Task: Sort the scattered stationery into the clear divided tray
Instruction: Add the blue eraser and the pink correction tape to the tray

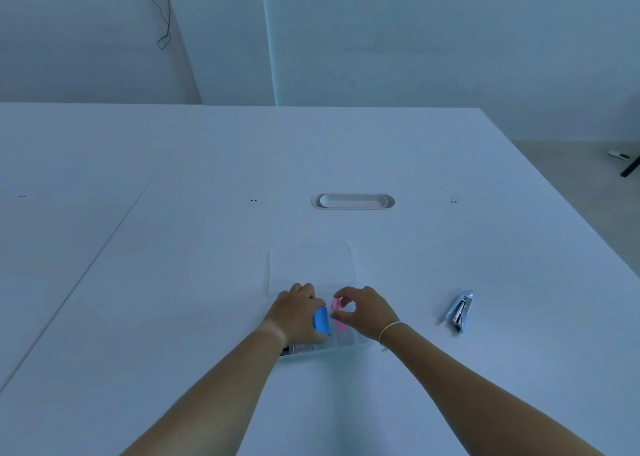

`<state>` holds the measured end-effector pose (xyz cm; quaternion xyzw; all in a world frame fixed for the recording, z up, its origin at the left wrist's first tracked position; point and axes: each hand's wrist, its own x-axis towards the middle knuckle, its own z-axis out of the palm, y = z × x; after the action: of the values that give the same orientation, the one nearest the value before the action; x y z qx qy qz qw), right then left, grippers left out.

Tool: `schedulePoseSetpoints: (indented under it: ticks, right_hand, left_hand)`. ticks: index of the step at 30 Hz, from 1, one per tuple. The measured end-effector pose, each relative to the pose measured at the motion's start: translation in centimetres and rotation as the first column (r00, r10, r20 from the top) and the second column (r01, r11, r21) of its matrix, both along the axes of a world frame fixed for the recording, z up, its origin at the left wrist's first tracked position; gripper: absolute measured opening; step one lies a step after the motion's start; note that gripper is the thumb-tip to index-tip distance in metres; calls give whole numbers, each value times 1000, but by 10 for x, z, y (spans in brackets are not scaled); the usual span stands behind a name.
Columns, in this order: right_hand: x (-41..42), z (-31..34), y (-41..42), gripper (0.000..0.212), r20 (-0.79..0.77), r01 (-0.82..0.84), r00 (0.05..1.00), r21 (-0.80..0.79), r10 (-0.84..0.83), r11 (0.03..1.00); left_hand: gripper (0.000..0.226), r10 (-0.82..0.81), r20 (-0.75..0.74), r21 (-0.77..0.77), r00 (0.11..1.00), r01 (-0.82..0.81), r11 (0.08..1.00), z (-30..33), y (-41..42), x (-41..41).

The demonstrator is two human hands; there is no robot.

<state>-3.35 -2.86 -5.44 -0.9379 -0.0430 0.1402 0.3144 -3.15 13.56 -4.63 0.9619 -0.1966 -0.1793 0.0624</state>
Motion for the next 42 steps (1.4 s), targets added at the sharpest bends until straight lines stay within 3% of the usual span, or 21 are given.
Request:
schedulePoseSetpoints:
  ticks: [7,12,26,34,42]
  right_hand:
    - [-1,1,0,46,87,-103,989,-208,123,973]
    - [-4,-1,1,46,96,-84,989,-263,112,961]
    - [-4,5,-12,42,127,-20,991,-215,48,977]
    - [-5,5,-62,35,165,240,965,-229,-206,943]
    - [-14,4,-116,44,201,499,867,-373,-457,782]
  left_hand:
    - [69,2,18,-19,1000,-2,1000,-2,3,2]
    - [71,-13,21,-26,1000,13,1000,0,5,2]
    - [83,37,28,-92,999,-35,995,1,9,-3]
    - [75,185,33,-124,982,-180,976,0,21,-8]
    - [73,236,15,-85,972,-234,969,-1,22,-9]
